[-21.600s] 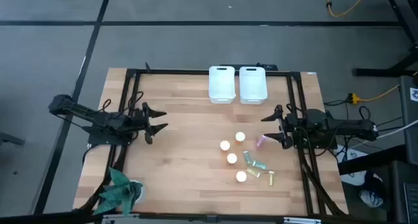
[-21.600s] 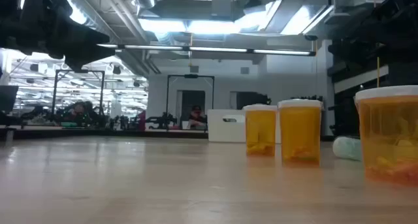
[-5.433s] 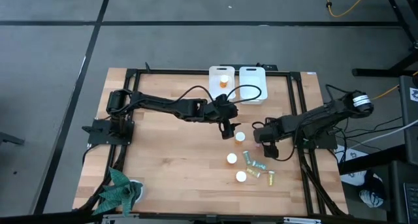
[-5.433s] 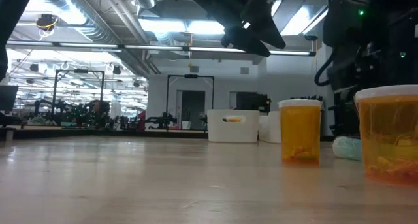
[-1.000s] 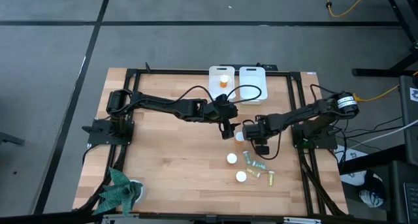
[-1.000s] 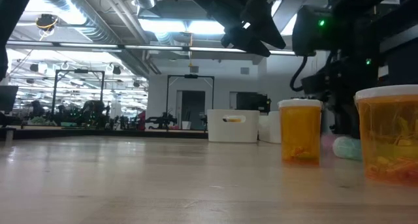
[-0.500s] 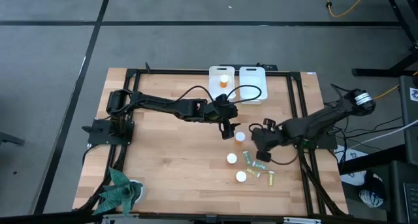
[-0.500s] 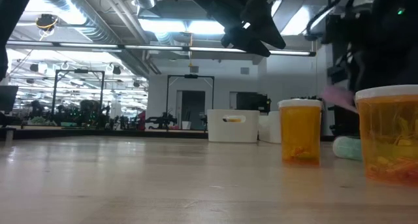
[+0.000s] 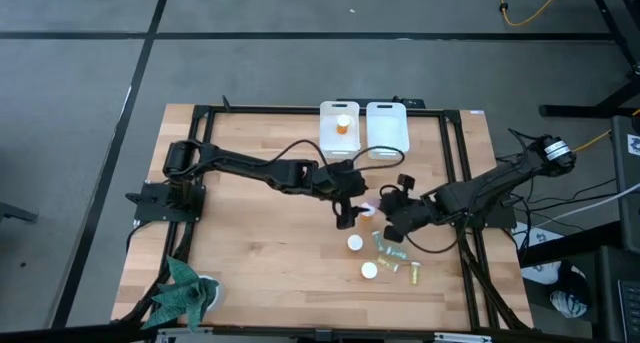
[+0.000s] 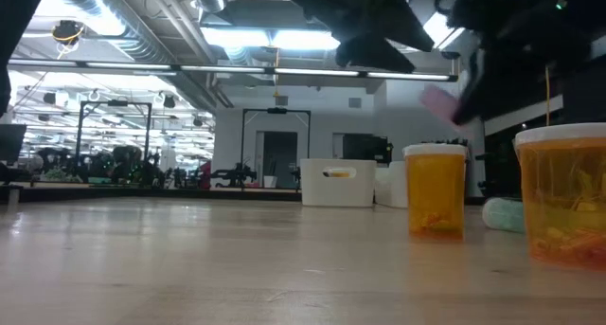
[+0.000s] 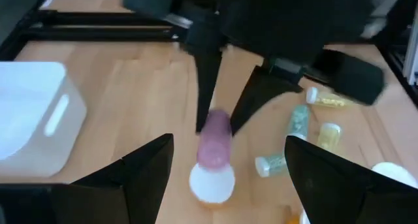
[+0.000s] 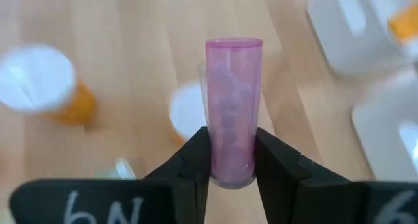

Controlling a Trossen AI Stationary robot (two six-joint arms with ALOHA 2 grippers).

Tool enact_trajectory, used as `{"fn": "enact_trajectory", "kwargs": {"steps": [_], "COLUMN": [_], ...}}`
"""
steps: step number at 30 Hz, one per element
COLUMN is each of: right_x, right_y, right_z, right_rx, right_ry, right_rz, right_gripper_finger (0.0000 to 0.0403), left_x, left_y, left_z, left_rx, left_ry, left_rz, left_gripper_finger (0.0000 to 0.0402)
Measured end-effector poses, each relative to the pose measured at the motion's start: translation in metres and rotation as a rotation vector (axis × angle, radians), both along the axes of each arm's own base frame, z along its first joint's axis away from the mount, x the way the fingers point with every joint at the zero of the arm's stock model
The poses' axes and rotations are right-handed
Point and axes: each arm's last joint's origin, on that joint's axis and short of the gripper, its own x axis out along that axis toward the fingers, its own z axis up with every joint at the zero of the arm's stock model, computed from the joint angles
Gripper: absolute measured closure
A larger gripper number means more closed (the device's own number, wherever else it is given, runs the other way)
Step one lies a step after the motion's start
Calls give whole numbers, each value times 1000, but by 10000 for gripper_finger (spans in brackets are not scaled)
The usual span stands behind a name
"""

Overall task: Pick and place medicine bottles into bin by pill shape (circle, oval)
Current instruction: Put the small purple medicine pill bottle into the right white bin

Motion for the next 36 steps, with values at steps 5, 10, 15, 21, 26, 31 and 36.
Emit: {"fn": "enact_trajectory", "kwargs": {"steps": [5,10,15,21,26,31,36], "right_x": [11,13,13,13,13,13,13], "right_y": [4,5,4,3,3,3,3], "right_z": [8,10,10,11,11,11,11], "right_rx": [-35,-38,-67,-84,-83,-83,-83], "right_ry": [-109,-129,-141,-146,-148,-147,-148], "right_rz": [77,90,69,55,55,55,55], "right_gripper_finger": [305,304,303,303,303,303,303], "left_x": [4,5,4,4,4,4,4], "left_y": [-7,-5,-5,-5,-5,-5,-5], "left_z": [-7,-13,-14,-15,-15,-15,-15], "left_rx": [11,48,50,51,55,56,51], "left_ry": [6,22,34,46,46,46,45], "left_rz": [-13,42,43,43,47,47,51], "left_gripper_finger": [117,117,117,124,159,213,271]}}
